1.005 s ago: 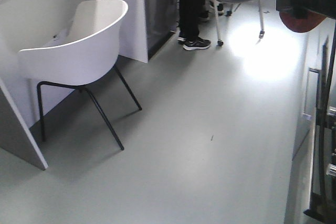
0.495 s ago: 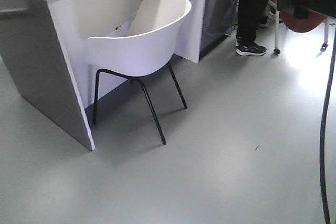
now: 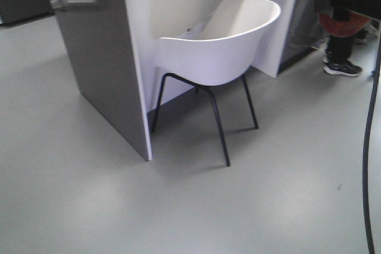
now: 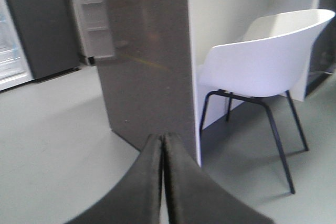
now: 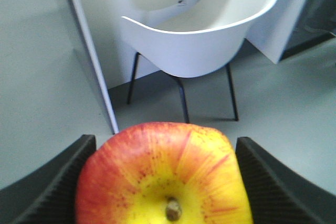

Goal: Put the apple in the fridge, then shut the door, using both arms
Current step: 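Drive toward the open refrigerator holding the apple in the right gripper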

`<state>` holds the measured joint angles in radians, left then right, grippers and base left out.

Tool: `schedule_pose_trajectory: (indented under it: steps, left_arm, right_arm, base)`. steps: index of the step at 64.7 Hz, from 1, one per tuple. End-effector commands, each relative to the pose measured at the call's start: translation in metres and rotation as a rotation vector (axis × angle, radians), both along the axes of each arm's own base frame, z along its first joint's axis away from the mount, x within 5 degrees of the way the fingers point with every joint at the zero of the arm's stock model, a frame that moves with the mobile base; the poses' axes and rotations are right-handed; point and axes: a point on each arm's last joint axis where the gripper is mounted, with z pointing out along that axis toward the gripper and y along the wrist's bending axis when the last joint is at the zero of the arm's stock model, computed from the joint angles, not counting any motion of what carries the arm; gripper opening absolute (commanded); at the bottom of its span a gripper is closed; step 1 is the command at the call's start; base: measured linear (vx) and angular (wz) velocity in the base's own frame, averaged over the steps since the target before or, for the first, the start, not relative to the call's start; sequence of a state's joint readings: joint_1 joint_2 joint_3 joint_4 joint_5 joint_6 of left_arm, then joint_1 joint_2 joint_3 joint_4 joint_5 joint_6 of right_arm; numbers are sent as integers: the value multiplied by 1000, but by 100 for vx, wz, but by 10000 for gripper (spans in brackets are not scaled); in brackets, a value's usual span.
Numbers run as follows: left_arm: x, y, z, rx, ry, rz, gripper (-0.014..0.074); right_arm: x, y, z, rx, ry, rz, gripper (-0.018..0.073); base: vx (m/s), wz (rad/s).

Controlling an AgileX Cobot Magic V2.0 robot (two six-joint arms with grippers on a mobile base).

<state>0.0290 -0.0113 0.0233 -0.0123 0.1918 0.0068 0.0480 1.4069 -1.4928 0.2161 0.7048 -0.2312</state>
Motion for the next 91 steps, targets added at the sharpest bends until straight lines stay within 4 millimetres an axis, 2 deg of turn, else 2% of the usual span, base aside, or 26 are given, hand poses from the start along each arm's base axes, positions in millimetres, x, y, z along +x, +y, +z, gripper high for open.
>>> schedule_pose_trajectory:
  steps: [1,91]
  left_arm:
    - [-1,-1,13,-8,-100,-8,-6]
    - [-1,-1,13,-8,-100,-8,-6]
  right_arm:
    - [-8,-1,26,14,-140,-13,171]
    - [-8,-1,26,14,-140,-13,171]
  base:
    - [-1,40]
    - [4,38]
